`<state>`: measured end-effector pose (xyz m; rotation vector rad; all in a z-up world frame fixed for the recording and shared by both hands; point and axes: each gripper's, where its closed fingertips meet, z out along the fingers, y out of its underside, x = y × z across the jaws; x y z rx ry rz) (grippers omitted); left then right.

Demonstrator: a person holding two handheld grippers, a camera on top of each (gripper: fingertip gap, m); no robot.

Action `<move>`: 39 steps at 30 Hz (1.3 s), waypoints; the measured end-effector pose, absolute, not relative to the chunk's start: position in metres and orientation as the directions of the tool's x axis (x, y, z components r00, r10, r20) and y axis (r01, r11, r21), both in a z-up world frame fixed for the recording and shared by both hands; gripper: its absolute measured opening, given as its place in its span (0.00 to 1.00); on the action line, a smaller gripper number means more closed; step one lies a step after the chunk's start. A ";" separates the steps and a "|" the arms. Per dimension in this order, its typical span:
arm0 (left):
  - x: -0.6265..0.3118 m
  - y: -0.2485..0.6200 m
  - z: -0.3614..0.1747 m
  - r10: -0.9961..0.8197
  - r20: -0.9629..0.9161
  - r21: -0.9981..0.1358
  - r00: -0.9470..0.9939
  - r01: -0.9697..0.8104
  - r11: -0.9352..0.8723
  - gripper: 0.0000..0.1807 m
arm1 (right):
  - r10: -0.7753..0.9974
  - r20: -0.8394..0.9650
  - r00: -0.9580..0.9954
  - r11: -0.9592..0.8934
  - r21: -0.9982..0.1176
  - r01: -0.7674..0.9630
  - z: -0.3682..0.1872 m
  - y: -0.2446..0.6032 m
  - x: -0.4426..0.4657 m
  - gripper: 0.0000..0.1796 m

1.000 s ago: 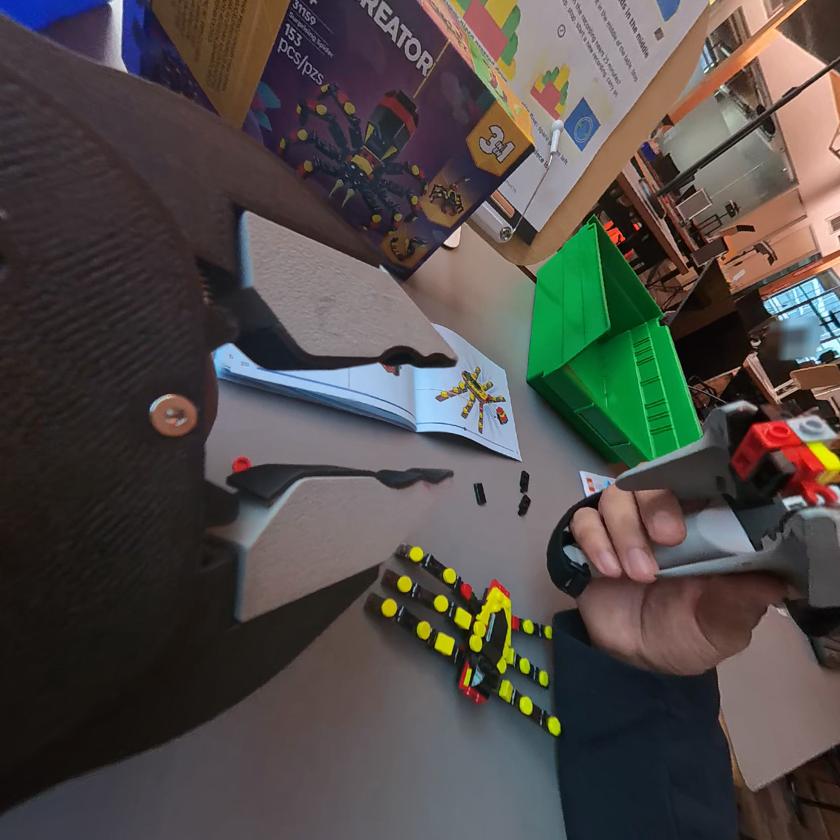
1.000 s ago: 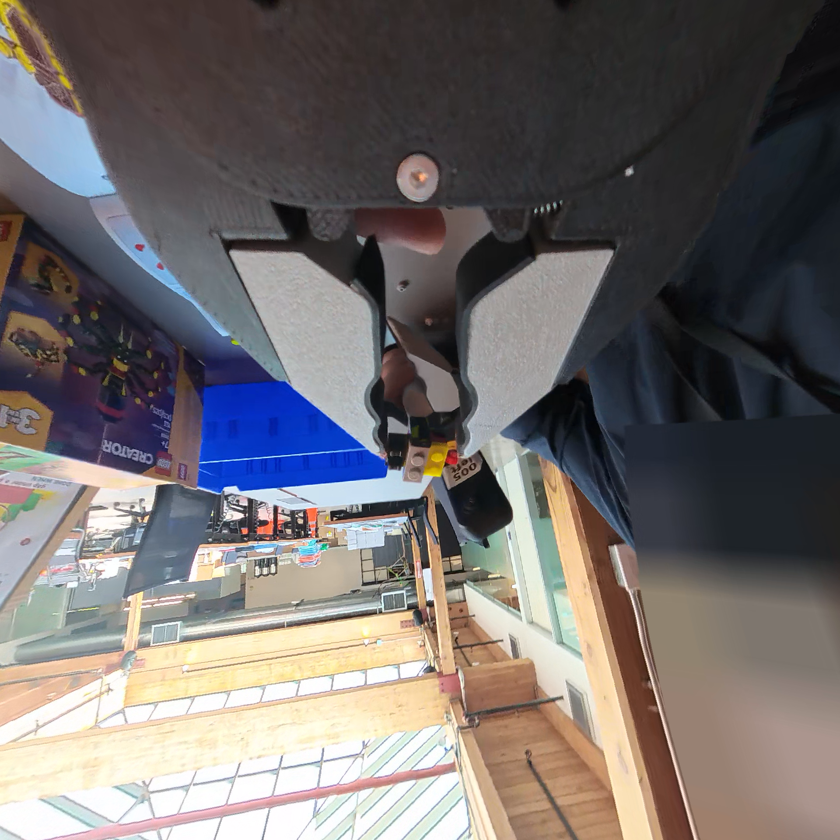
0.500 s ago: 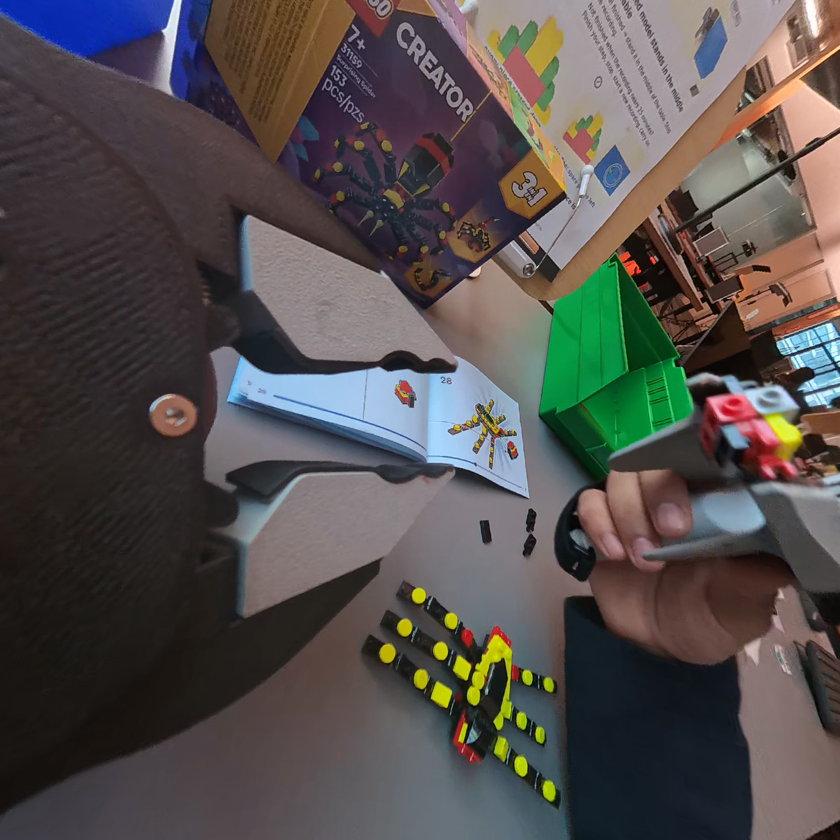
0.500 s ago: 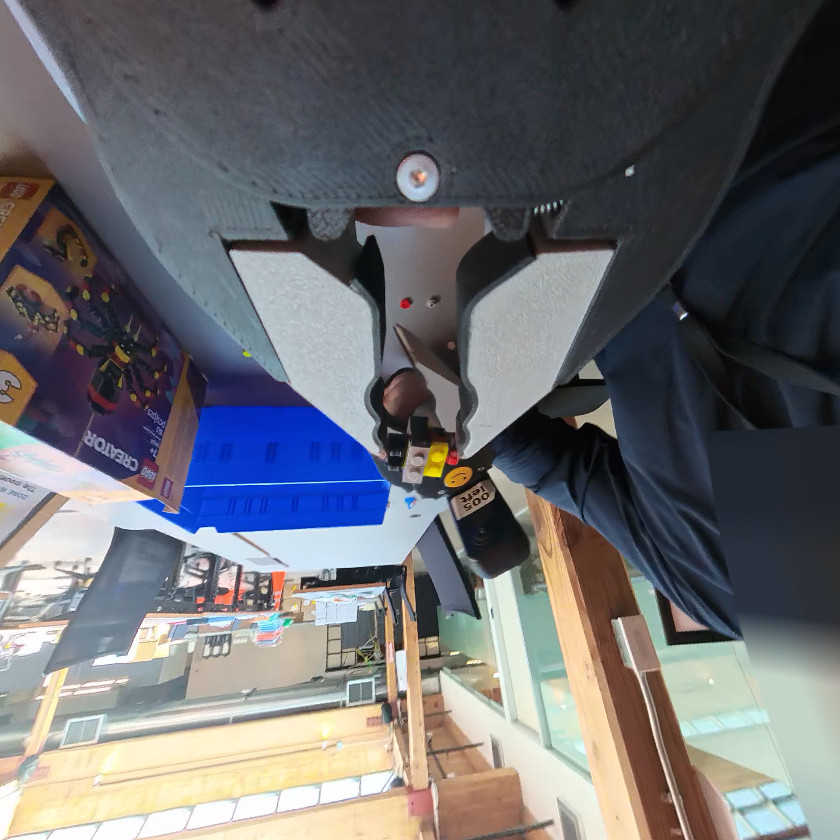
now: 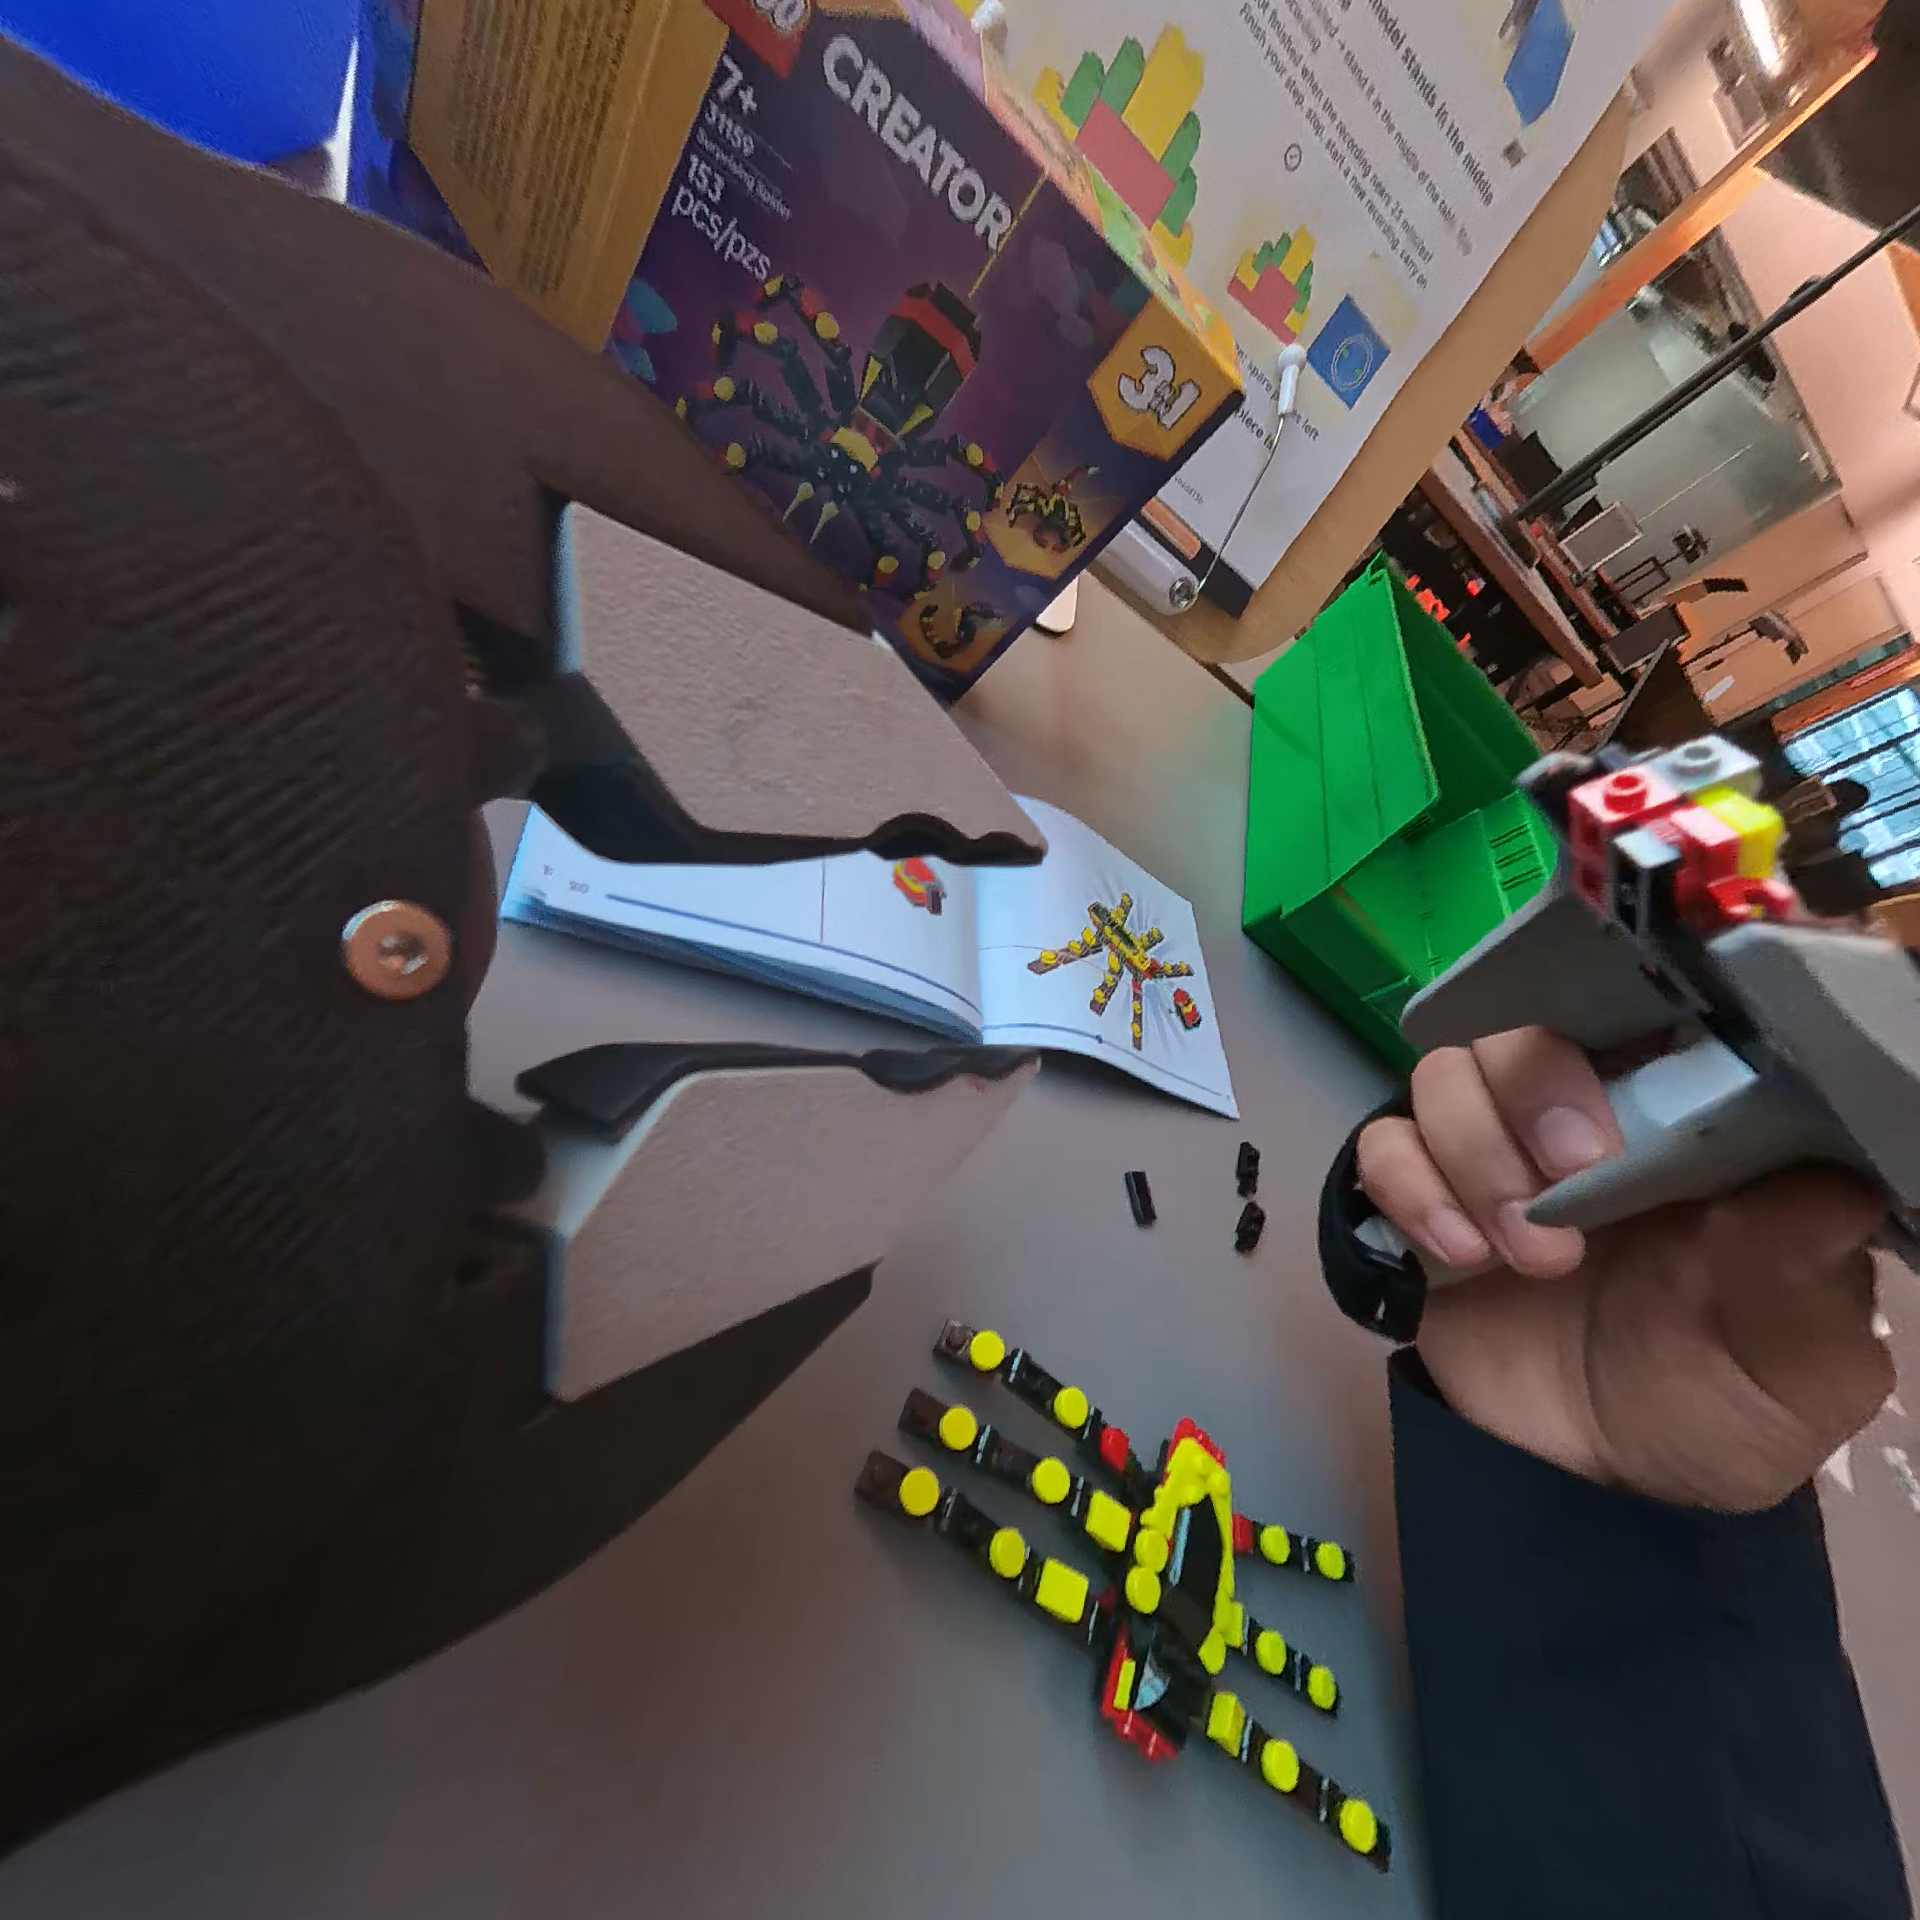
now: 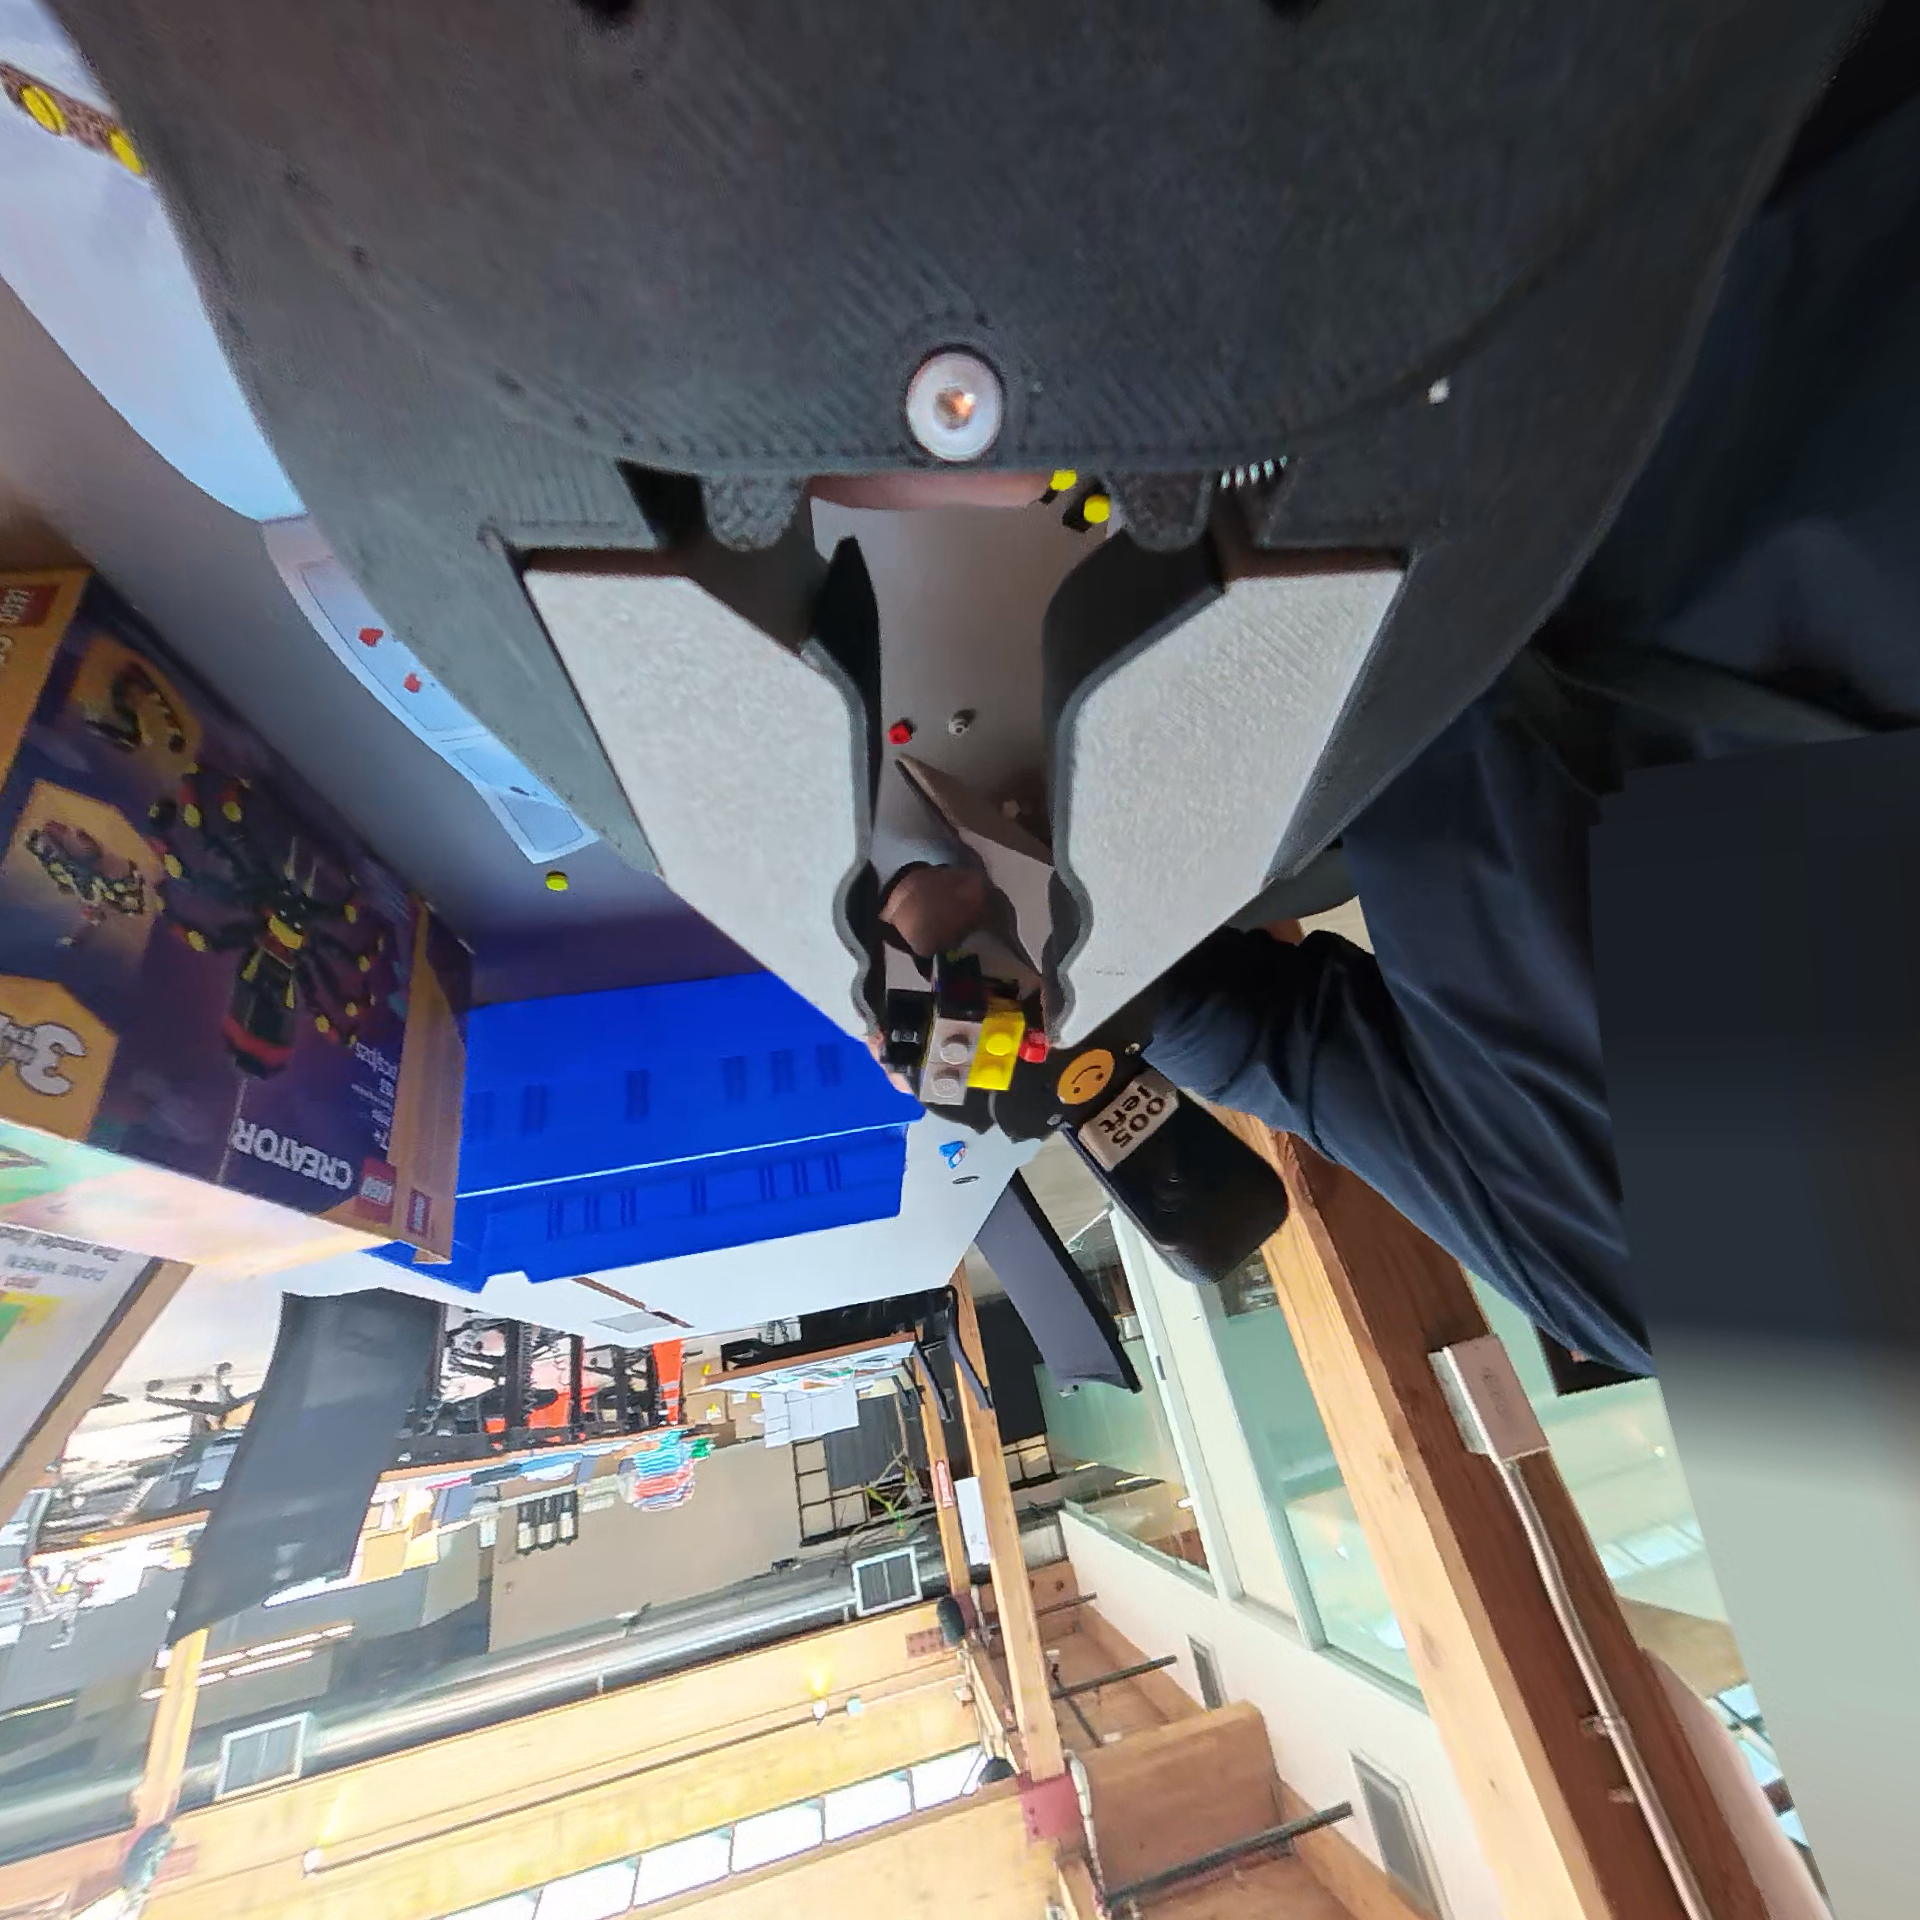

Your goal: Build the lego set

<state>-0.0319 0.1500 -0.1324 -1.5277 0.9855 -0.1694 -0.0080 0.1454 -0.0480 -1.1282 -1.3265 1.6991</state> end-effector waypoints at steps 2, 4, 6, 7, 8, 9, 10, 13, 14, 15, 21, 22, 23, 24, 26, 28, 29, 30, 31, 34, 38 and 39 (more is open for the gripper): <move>-0.035 0.152 -0.121 -0.613 -0.444 -0.876 0.653 -0.462 0.142 0.18 | 0.896 -0.253 -0.365 -0.278 -0.961 -0.015 -0.046 0.148 -0.010 0.15; -0.038 0.154 -0.108 -0.555 -0.474 -0.871 0.683 -0.454 0.186 0.21 | 0.876 -0.312 -0.369 -0.340 -0.940 -0.012 -0.045 0.146 -0.015 0.15; -0.038 0.151 -0.095 -0.506 -0.510 -0.858 0.695 -0.454 0.240 0.22 | 0.851 -0.374 -0.369 -0.399 -0.917 0.009 -0.048 0.143 -0.024 0.15; -0.038 0.150 -0.089 -0.478 -0.529 -0.848 0.701 -0.459 0.266 0.22 | 0.839 -0.400 -0.369 -0.423 -0.906 0.022 -0.050 0.141 -0.028 0.15; -0.037 0.148 -0.085 -0.457 -0.545 -0.838 0.703 -0.462 0.290 0.22 | 0.828 -0.420 -0.372 -0.441 -0.897 0.032 -0.052 0.138 -0.033 0.15; -0.035 0.146 -0.082 -0.445 -0.559 -0.829 0.699 -0.466 0.309 0.22 | 0.817 -0.435 -0.378 -0.455 -0.889 0.041 -0.054 0.135 -0.037 0.15; -0.034 0.144 -0.080 -0.434 -0.571 -0.821 0.697 -0.470 0.324 0.22 | 0.808 -0.449 -0.382 -0.466 -0.883 0.053 -0.057 0.131 -0.041 0.14; -0.032 0.141 -0.078 -0.412 -0.586 -0.809 0.697 -0.478 0.343 0.21 | 0.783 -0.484 -0.390 -0.490 -0.867 0.092 -0.066 0.122 -0.051 0.14; -0.032 0.141 -0.076 -0.403 -0.588 -0.807 0.701 -0.477 0.348 0.21 | 0.773 -0.496 -0.395 -0.499 -0.860 0.103 -0.069 0.120 -0.053 0.14; -0.033 0.140 -0.075 -0.398 -0.590 -0.805 0.703 -0.476 0.353 0.20 | 0.764 -0.510 -0.396 -0.511 -0.852 0.111 -0.071 0.119 -0.055 0.14; -0.037 0.139 -0.071 -0.367 -0.612 -0.786 0.701 -0.491 0.375 0.15 | 0.672 -0.591 -0.447 -0.612 -0.783 0.114 -0.070 0.117 -0.057 0.14; -0.037 0.139 -0.072 -0.365 -0.616 -0.784 0.698 -0.497 0.372 0.15 | 0.666 -0.596 -0.448 -0.619 -0.777 0.114 -0.071 0.118 -0.057 0.15; -0.038 0.139 -0.073 -0.364 -0.620 -0.781 0.695 -0.503 0.370 0.15 | 0.662 -0.600 -0.448 -0.624 -0.773 0.113 -0.071 0.120 -0.056 0.15; -0.038 0.138 -0.073 -0.363 -0.622 -0.779 0.694 -0.505 0.371 0.15 | 0.658 -0.604 -0.450 -0.630 -0.769 0.109 -0.070 0.121 -0.055 0.14; -0.038 0.137 -0.071 -0.363 -0.625 -0.777 0.691 -0.505 0.377 0.14 | 0.652 -0.609 -0.453 -0.640 -0.762 0.103 -0.069 0.123 -0.054 0.14; -0.038 0.136 -0.071 -0.360 -0.636 -0.768 0.683 -0.515 0.381 0.13 | 0.646 -0.609 -0.460 -0.642 -0.760 0.105 -0.068 0.123 -0.053 0.14; -0.038 0.135 -0.071 -0.355 -0.646 -0.760 0.676 -0.523 0.386 0.13 | 0.642 -0.608 -0.466 -0.641 -0.760 0.110 -0.068 0.122 -0.052 0.14; -0.037 0.134 -0.071 -0.351 -0.657 -0.751 0.668 -0.532 0.392 0.13 | 0.637 -0.609 -0.473 -0.639 -0.760 0.117 -0.069 0.121 -0.052 0.15; -0.036 0.133 -0.071 -0.348 -0.668 -0.741 0.658 -0.543 0.395 0.13 | 0.632 -0.610 -0.478 -0.638 -0.759 0.126 -0.069 0.121 -0.051 0.15; -0.036 0.133 -0.075 -0.345 -0.699 -0.714 0.626 -0.582 0.389 0.13 | 0.615 -0.631 -0.472 -0.639 -0.750 0.169 -0.074 0.121 -0.049 0.15; -0.041 0.142 -0.088 -0.360 -0.705 -0.709 0.611 -0.626 0.324 0.13 | 0.707 -0.621 -0.337 -0.592 -0.781 0.198 -0.087 0.136 -0.051 0.16; -0.043 0.146 -0.093 -0.372 -0.701 -0.711 0.608 -0.637 0.298 0.13 | 0.755 -0.593 -0.280 -0.558 -0.805 0.201 -0.092 0.141 -0.052 0.18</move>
